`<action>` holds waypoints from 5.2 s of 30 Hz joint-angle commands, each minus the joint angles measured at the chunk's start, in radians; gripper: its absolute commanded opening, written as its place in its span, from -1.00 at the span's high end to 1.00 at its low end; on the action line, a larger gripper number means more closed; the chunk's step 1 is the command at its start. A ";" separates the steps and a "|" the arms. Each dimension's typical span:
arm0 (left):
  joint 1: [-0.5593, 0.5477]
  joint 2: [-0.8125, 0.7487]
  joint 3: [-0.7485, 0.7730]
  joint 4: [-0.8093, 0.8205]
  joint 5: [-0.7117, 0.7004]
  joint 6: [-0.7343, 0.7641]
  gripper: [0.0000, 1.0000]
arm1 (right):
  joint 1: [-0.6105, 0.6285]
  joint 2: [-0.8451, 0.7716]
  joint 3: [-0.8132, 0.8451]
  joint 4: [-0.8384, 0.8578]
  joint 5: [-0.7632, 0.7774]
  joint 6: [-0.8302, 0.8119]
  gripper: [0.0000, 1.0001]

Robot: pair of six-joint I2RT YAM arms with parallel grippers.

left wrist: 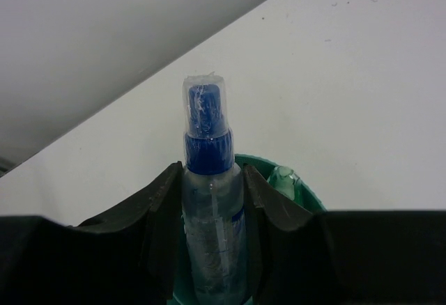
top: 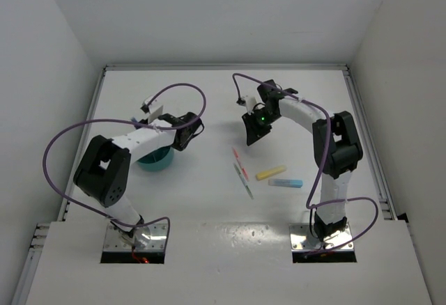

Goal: Sort the stationery into containers
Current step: Place the stationery in the storage box, then pick up the pen from the center of the board, then place the pen in the storage box, then pick up the pen from the center of the board.

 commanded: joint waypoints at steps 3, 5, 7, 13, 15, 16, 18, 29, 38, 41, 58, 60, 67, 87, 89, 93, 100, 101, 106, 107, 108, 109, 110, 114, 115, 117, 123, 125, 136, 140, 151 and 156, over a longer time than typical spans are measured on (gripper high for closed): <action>-0.014 -0.016 -0.033 -0.006 0.010 -0.064 0.27 | -0.014 -0.036 0.008 0.001 -0.038 -0.015 0.54; -0.014 -0.027 -0.034 -0.015 0.010 -0.064 0.11 | -0.014 -0.036 0.008 0.001 -0.038 -0.015 0.54; -0.014 -0.027 -0.034 -0.026 0.010 -0.073 0.03 | -0.014 -0.036 0.008 0.001 -0.038 -0.015 0.54; -0.024 -0.055 -0.043 -0.035 0.028 -0.073 -0.02 | -0.014 -0.036 0.008 -0.008 -0.038 -0.015 0.51; -0.024 -0.055 -0.043 -0.035 0.028 -0.084 -0.02 | -0.014 -0.036 0.008 -0.008 -0.038 -0.015 0.51; -0.024 -0.055 -0.043 -0.035 0.037 -0.084 -0.02 | -0.014 -0.036 0.008 -0.017 -0.047 -0.025 0.51; -0.033 -0.064 -0.043 -0.047 0.037 -0.093 -0.02 | -0.023 -0.036 0.017 -0.031 -0.058 -0.035 0.49; -0.084 -0.395 0.194 0.160 0.334 0.534 -0.84 | 0.081 0.008 0.026 -0.045 0.100 -0.055 0.20; 0.123 -0.789 -0.009 0.292 0.731 0.760 -0.99 | 0.255 0.088 0.066 0.052 0.354 0.106 0.20; 0.153 -0.817 -0.044 0.292 0.755 0.781 -0.99 | 0.273 0.097 0.066 0.063 0.387 0.124 0.20; 0.231 -0.912 -0.176 0.335 0.830 0.827 -0.99 | 0.292 0.189 0.075 0.043 0.395 0.143 0.49; 0.231 -0.921 -0.176 0.335 0.830 0.828 -0.99 | 0.292 0.198 0.076 0.022 0.344 0.143 0.67; 0.231 -0.978 -0.207 0.378 0.781 0.828 -0.99 | 0.292 0.116 0.172 -0.014 0.145 -0.020 1.00; 0.231 -1.340 -0.362 0.459 0.481 0.736 -0.97 | 0.555 0.250 0.687 0.561 -0.351 0.112 1.00; 0.231 -1.349 -0.362 0.459 0.471 0.736 -0.97 | 0.566 0.276 0.717 0.636 -0.342 0.143 1.00; 0.231 -1.359 -0.362 0.459 0.471 0.736 -0.97 | 0.577 0.330 0.727 0.785 -0.339 0.186 1.00; 0.231 -1.359 -0.362 0.468 0.499 0.736 -0.97 | 0.586 0.421 0.718 0.960 -0.357 0.236 1.00; 0.231 -1.368 -0.371 0.468 0.499 0.736 -0.97 | 0.586 0.431 0.729 0.981 -0.357 0.236 1.00; 0.231 -1.377 -0.371 0.477 0.499 0.736 -0.97 | 0.586 0.482 0.740 1.026 -0.337 0.245 1.00; 0.231 -1.377 -0.371 0.477 0.508 0.736 -0.97 | 0.586 0.491 0.740 1.026 -0.337 0.245 1.00; 0.231 -1.377 -0.371 0.477 0.508 0.736 -0.97 | 0.595 0.491 0.740 1.011 -0.337 0.232 1.00; 0.231 -1.377 -0.371 0.477 0.508 0.745 -0.97 | 0.595 0.491 0.740 0.991 -0.337 0.221 0.92; 0.231 -1.377 -0.371 0.477 0.508 0.745 -0.97 | 0.595 0.491 0.740 0.976 -0.337 0.212 0.83; 0.231 -1.377 -0.371 0.477 0.508 0.745 -0.97 | 0.595 0.491 0.720 0.903 -0.328 0.155 0.40; 0.231 -1.377 -0.371 0.477 0.508 0.745 -0.97 | 0.595 0.491 0.720 0.894 -0.319 0.137 0.36; 0.231 -1.386 -0.371 0.477 0.508 0.745 -0.97 | 0.595 0.482 0.720 0.883 -0.319 0.136 0.26; 0.231 -1.386 -0.371 0.477 0.508 0.745 -0.91 | 0.595 0.451 0.770 0.805 -0.308 0.117 0.56; 0.231 -1.386 -0.371 0.477 0.508 0.745 -0.78 | 0.595 0.422 0.828 0.699 -0.250 0.104 0.91; 0.231 -1.328 -0.371 0.497 0.585 0.775 0.51 | 0.519 -0.053 0.404 0.262 0.451 -0.057 0.95; 0.231 -1.319 -0.371 0.497 0.594 0.775 -0.59 | 0.467 -0.147 0.192 0.081 0.578 -0.052 0.09; 0.231 -1.310 -0.371 0.497 0.616 0.775 -0.62 | 0.399 -0.001 0.005 -0.129 0.484 0.147 -0.06; 0.231 -1.310 -0.371 0.497 0.616 0.775 -0.62 | 0.390 0.008 -0.004 -0.117 0.458 0.181 -0.06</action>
